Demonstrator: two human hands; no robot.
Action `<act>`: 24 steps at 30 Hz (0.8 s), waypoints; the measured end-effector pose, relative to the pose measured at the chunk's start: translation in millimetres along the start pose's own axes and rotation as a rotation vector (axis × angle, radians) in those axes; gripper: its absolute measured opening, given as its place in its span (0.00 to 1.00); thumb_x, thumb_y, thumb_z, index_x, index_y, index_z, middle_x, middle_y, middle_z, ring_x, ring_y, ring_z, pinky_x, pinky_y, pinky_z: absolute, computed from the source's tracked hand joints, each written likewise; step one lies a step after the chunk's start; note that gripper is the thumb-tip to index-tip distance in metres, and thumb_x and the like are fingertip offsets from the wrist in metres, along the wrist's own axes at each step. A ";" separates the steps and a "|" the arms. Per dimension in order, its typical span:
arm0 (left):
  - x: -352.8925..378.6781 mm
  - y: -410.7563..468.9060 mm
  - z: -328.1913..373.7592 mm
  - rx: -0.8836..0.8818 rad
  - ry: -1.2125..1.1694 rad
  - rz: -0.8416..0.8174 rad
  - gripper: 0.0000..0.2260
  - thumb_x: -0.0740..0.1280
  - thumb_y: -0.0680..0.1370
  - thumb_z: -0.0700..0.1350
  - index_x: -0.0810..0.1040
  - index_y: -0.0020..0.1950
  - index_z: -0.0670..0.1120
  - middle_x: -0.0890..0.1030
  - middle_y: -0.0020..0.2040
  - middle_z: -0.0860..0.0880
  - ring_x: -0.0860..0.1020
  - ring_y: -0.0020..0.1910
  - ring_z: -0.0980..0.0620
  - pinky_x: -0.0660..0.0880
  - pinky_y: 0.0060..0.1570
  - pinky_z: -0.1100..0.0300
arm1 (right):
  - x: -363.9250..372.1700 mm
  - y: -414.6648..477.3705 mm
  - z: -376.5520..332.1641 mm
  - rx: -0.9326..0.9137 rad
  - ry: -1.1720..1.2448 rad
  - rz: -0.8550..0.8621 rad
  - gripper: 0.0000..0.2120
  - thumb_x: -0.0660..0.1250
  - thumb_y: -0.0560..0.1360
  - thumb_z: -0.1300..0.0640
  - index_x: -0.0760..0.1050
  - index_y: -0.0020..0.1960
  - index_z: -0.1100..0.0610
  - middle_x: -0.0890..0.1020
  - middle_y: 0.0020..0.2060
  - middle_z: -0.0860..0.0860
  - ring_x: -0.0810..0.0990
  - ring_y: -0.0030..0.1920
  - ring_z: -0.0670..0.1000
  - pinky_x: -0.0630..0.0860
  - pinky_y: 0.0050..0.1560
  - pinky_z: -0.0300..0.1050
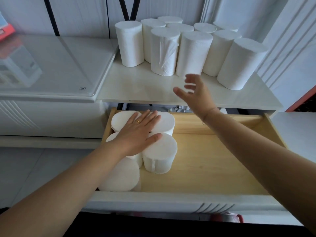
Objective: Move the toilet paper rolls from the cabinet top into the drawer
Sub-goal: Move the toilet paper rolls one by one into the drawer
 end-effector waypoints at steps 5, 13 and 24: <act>-2.2 13.4 8.9 0.046 0.018 0.054 0.28 0.43 0.80 0.61 0.41 0.77 0.52 0.41 0.78 0.54 0.38 0.75 0.57 0.34 0.72 0.58 | 15.0 63.6 -23.9 -0.033 0.012 0.108 0.34 0.73 0.72 0.49 0.62 0.72 0.58 0.71 0.65 0.52 0.71 0.64 0.49 0.67 0.62 0.38; 1.8 14.3 7.4 0.070 -0.011 0.086 0.31 0.36 0.76 0.65 0.40 0.76 0.53 0.40 0.77 0.55 0.37 0.75 0.58 0.34 0.72 0.57 | 53.0 108.1 -4.9 0.077 0.035 0.105 0.39 0.73 0.71 0.49 0.57 0.73 0.61 0.68 0.66 0.53 0.67 0.68 0.54 0.66 0.69 0.46; 3.1 14.9 6.1 0.068 -0.035 0.107 0.31 0.39 0.78 0.65 0.42 0.77 0.52 0.40 0.77 0.55 0.37 0.75 0.57 0.35 0.72 0.56 | 79.3 138.8 -0.2 0.097 0.054 0.093 0.44 0.77 0.64 0.46 0.59 0.72 0.57 0.67 0.66 0.52 0.67 0.67 0.52 0.67 0.65 0.46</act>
Point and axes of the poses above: each hand's wrist, its own y-axis towards the middle knuckle, its own x-axis out of the palm, z = x × y, the point moved 7 cm from there along y, towards the middle knuckle
